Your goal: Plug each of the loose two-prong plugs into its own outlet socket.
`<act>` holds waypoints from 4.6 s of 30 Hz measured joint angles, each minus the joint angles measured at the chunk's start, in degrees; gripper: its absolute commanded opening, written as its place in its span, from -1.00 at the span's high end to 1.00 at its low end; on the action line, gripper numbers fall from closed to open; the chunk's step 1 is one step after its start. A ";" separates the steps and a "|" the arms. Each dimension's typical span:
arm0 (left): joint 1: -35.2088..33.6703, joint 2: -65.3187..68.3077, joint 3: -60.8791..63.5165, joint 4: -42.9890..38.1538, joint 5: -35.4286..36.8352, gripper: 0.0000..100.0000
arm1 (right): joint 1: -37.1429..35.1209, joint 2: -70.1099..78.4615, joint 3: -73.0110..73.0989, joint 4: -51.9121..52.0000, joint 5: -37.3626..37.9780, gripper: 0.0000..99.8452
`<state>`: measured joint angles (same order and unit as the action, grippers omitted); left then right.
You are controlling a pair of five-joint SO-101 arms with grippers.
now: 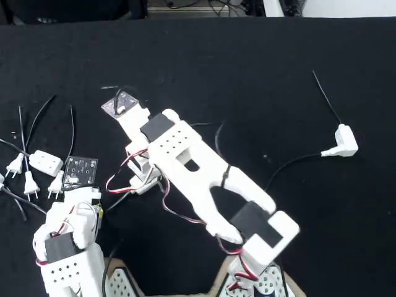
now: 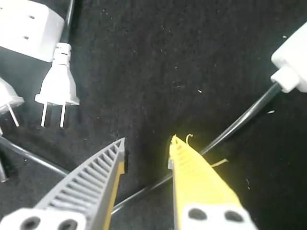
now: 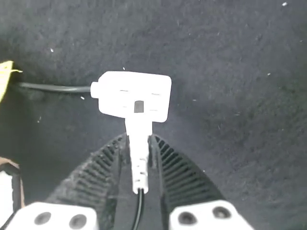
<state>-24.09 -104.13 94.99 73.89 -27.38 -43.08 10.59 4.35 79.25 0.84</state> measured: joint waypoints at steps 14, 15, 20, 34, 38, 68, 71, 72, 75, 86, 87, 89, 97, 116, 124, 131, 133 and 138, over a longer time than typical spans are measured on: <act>0.35 0.00 0.00 0.00 0.00 0.70 | -2.46 13.89 -18.73 12.31 -1.05 0.98; 0.35 0.00 0.00 0.00 0.00 0.70 | -2.02 14.33 -20.40 13.80 -1.14 0.98; 0.35 0.00 0.00 0.00 0.00 0.70 | 2.37 15.21 -28.40 19.87 -1.32 0.98; 0.35 0.00 0.00 0.00 0.00 0.70 | 6.15 18.46 -29.27 19.87 -1.32 0.98; 0.35 0.00 0.00 0.00 0.00 0.70 | 6.07 18.46 -29.01 19.87 -1.32 0.98; 4.04 0.26 -2.02 -0.62 -1.76 0.63 | 4.22 -13.98 8.97 10.02 1.23 0.98; 4.48 0.26 -3.60 -0.62 -1.76 0.61 | 4.66 -14.42 10.46 9.67 1.41 0.98; 4.48 0.26 -4.22 -0.62 -1.76 0.61 | 4.57 -14.42 10.90 9.76 1.41 0.98; 4.48 0.35 -7.12 -0.62 -1.76 0.61 | 4.84 -14.42 11.08 9.58 1.41 0.98; 4.48 25.58 -27.08 -1.93 -1.76 0.61 | 4.75 -14.42 11.34 9.58 1.41 0.98; 4.48 29.89 -28.40 -2.02 -1.76 0.61 | 4.75 -14.42 11.34 9.58 1.41 0.98; 5.10 37.27 -29.27 -2.29 -1.76 0.61 | 5.10 -14.42 11.34 9.58 1.41 0.98; 15.82 51.16 -26.11 -7.91 -1.76 0.61 | 11.60 -14.42 11.34 9.41 2.29 0.98; 22.42 52.31 -21.89 -26.64 6.15 0.60 | 16.88 -14.42 11.34 9.67 4.57 0.98; 22.42 52.31 -21.89 -26.64 6.15 0.60 | 16.88 -14.42 11.34 9.67 4.57 0.98; 22.33 56.97 -21.01 -26.90 6.15 0.60 | 16.88 -17.23 11.52 9.67 4.57 0.98; 21.63 60.84 -21.36 -28.13 6.33 0.61 | 16.88 -20.13 13.10 9.67 4.57 0.98; 20.57 70.77 -27.25 -29.36 9.49 0.60 | 15.30 -27.16 16.62 9.85 4.57 0.98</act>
<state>-3.52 -33.36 67.74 44.53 -17.89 -27.78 -16.57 20.97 89.10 5.41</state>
